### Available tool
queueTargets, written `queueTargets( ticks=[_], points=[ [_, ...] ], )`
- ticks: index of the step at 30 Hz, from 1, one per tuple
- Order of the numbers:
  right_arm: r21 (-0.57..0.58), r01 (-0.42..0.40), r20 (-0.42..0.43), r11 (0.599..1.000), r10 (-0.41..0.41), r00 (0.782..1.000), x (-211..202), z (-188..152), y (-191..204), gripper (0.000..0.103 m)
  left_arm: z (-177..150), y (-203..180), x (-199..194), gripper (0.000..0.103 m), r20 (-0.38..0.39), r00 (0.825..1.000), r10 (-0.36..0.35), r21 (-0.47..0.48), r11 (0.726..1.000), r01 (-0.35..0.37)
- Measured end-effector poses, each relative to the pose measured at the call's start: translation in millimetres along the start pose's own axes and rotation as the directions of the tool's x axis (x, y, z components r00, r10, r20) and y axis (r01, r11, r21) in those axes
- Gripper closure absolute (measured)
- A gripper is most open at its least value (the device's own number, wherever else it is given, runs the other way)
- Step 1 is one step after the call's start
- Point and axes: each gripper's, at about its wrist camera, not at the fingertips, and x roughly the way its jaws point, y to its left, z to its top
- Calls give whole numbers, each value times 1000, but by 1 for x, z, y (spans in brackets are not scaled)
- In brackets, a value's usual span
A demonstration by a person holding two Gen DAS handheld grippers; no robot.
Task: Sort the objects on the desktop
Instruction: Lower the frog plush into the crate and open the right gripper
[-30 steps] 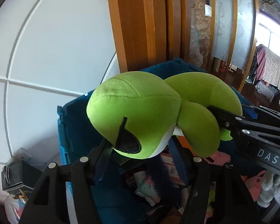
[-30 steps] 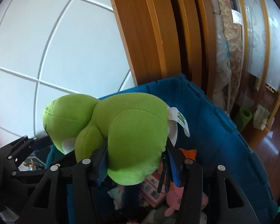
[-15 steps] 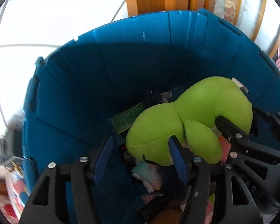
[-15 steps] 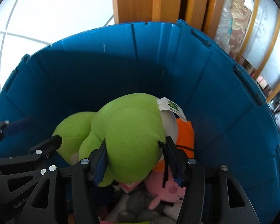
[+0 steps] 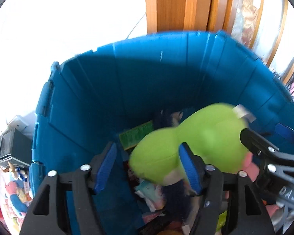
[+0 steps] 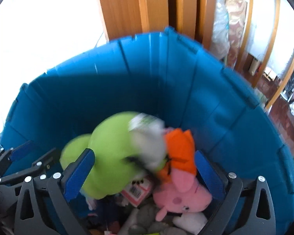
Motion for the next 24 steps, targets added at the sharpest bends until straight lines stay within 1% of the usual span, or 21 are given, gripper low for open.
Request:
queueTargets(
  ticks=[1, 3, 5, 8, 14, 17, 19, 22, 24],
  points=[
    [4, 5, 14, 1000, -5, 1000, -2, 2, -1, 0, 0, 0, -4, 34, 22, 1000, 4, 7, 1000, -4],
    [10, 10, 20, 1000, -10, 1000, -4, 2, -2, 0, 0, -2, -7, 34, 36, 999, 7, 18, 1000, -8],
    [17, 19, -4, 1000, -19, 1000, 0, 2, -4, 0, 0, 1, -5, 34, 26, 1000, 1, 22, 1000, -2],
    [13, 44, -46, 999, -43, 998, 7, 2, -6, 0, -1, -5, -7, 34, 18, 1000, 0, 27, 1000, -1],
    [0, 67, -71, 998, -67, 995, 9, 1, -8, 0, -3, -10, -8, 34, 50, 999, -1, 58, 998, -2],
    [-9, 89, -91, 996, -89, 992, 12, -2, -8, 0, -4, -16, -10, 34, 58, 998, 23, 92, 995, -29],
    [-8, 90, -95, 996, -90, 991, 11, -6, -9, 0, -5, -17, -12, 34, 39, 999, 27, 104, 994, -31],
    [-17, 85, -152, 996, -86, 985, 12, -10, -13, 0, -11, -16, -18, 34, -13, 1000, -15, 101, 995, 16],
    [-44, 91, -168, 995, -97, 981, 6, -13, -13, 0, -14, -13, -24, 34, -38, 998, -51, 85, 995, 54]
  ],
)
